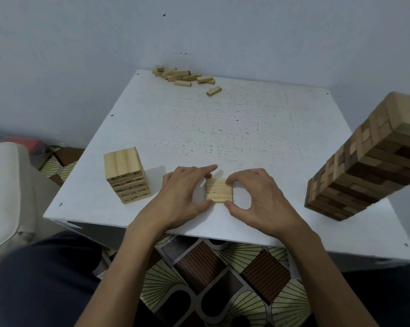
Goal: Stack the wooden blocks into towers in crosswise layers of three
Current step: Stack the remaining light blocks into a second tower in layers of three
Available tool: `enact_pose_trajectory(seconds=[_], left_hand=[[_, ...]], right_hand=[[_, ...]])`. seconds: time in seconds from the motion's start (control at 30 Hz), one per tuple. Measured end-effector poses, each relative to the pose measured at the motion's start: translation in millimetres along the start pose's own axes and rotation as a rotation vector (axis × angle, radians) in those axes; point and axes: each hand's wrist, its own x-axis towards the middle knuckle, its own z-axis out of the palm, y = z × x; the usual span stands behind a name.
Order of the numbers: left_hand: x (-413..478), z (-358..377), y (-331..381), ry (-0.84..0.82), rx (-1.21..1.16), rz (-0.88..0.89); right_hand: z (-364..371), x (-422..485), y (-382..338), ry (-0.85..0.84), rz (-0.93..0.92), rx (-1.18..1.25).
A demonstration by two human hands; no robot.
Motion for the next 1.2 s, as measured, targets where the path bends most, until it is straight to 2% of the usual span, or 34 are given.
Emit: enact_pose_trajectory(seconds=[0.57, 0.93, 1.2], left_hand=[[-3, -8, 9, 0.007, 0.004, -0.012], [-27, -62, 38, 0.213, -0.006, 0.001], [-56, -103, 16, 0.358, 0.003, -0.092]], right_hand=[[-10, 0, -5, -0.003, -0.016, 0.061], [-53, 19, -48, 0.084, -0.156, 0.065], [-46, 60, -94, 0.062, -0.3, 0.107]])
